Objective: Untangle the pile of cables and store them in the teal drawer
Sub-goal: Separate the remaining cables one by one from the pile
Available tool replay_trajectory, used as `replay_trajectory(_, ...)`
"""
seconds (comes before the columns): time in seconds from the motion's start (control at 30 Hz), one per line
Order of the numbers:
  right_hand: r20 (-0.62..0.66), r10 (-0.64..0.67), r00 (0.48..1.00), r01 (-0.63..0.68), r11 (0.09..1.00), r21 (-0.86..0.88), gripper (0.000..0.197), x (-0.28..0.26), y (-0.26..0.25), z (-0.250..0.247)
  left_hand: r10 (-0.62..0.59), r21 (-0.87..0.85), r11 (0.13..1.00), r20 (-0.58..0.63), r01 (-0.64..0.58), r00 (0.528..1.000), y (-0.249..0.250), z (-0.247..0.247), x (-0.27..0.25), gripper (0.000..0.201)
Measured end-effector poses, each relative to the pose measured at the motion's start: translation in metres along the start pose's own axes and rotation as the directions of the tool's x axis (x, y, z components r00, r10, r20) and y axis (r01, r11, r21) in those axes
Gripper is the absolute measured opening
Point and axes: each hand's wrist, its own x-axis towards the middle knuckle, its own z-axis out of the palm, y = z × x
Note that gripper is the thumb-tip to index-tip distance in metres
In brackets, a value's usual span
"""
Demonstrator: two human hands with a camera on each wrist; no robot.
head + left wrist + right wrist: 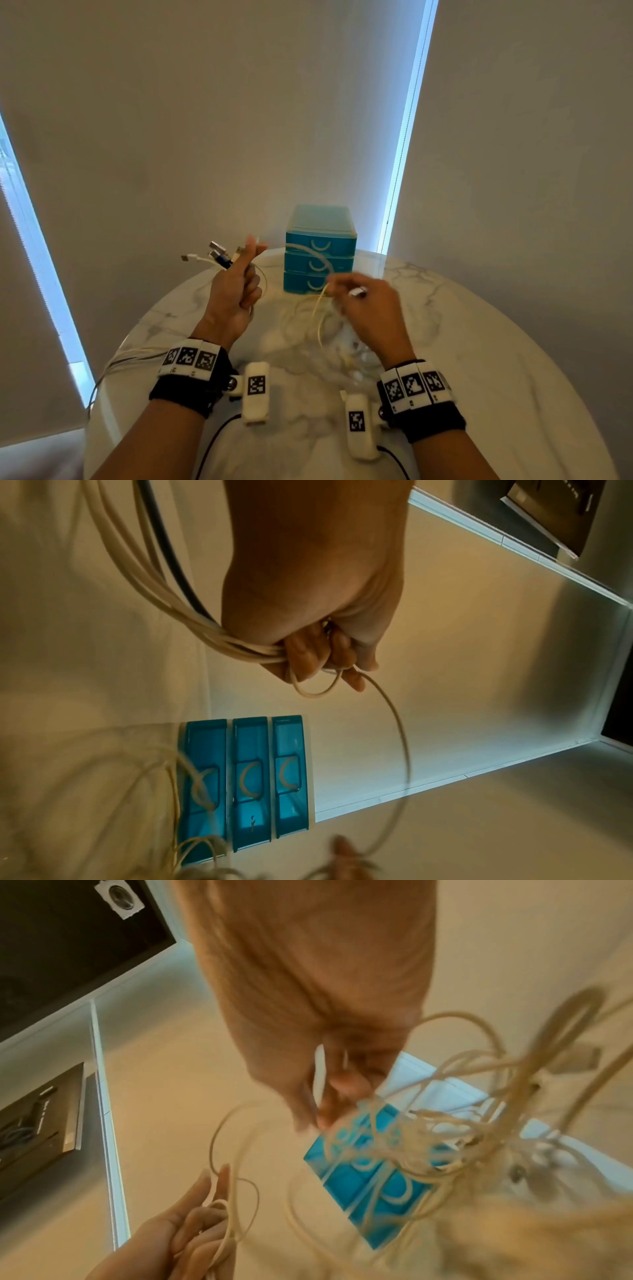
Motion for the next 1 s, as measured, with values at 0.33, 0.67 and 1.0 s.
replay_trajectory(0.33,-0.509,-0.079,0.857,0.162,0.979,0.121,0.015,0.009,-0.014,-0.022,0.018,0.143,0.989,0.094,-0.031,0.995,0.003,0.007,-0.006,0.033)
replay_trajectory(0.67,-0.273,0.143,0.951,-0.015,0.907,0.421,0.014,0.009,-0.024,-0.022,-0.133,0.604,0.790,0.336,-0.105,0.932,-0.003,0.015,-0.020,0.032)
replay_trajectory(1.0,-0.240,0.253,0.937,-0.073,0.816,0.573,0.018,0.010,-0.019,-0.015,-0.119,0.733,0.658,0.328,-0.173,0.937,-0.014,0.029,-0.024,0.033)
